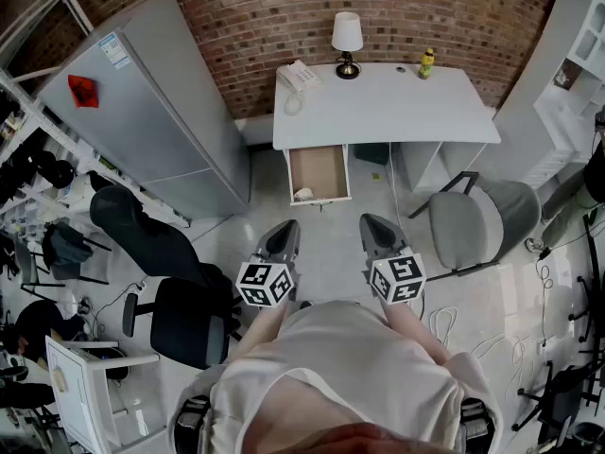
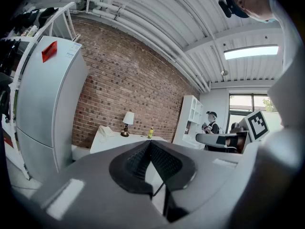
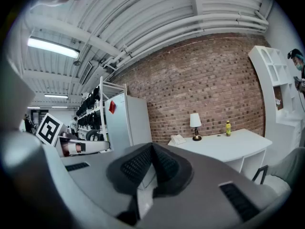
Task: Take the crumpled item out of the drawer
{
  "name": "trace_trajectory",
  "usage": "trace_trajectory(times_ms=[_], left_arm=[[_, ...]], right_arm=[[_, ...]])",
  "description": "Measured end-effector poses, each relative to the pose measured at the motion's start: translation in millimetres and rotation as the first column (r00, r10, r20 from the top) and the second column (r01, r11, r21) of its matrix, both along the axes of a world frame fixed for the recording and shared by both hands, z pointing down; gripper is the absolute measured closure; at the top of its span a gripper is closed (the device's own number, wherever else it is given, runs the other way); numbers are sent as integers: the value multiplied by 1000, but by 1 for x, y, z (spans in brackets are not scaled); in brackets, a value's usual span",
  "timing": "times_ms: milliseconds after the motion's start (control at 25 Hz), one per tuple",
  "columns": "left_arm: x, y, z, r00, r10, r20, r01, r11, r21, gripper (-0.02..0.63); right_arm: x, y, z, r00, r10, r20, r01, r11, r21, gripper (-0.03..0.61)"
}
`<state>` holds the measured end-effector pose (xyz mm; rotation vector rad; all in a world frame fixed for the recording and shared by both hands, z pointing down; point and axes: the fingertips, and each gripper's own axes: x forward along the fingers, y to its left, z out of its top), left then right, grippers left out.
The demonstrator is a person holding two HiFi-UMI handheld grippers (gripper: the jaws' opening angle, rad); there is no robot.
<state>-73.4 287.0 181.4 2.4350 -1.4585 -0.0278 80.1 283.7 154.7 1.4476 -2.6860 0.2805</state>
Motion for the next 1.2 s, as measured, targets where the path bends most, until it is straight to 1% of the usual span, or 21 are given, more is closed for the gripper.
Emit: trace_trajectory(times_ms=[280, 560, 960, 1200], left_arm=[[-3, -1, 1, 1000, -7, -1, 7, 1000, -5, 604], [2, -1, 3, 1000, -15, 2, 15, 1000, -9, 604], [17, 3, 6, 999, -36, 6, 36, 999, -19, 604], [34, 3, 7, 999, -53, 9, 53, 998, -15, 604]], right_arm=[[-2, -2, 1, 1000, -6, -2, 6, 1000, -2, 571], [1, -2, 2, 1000, -11, 7, 11, 1000, -1, 571], [16, -3, 7, 1000, -26, 13, 26, 1000, -2, 571], [32, -5, 8, 999, -36, 16, 36, 999, 10, 571]])
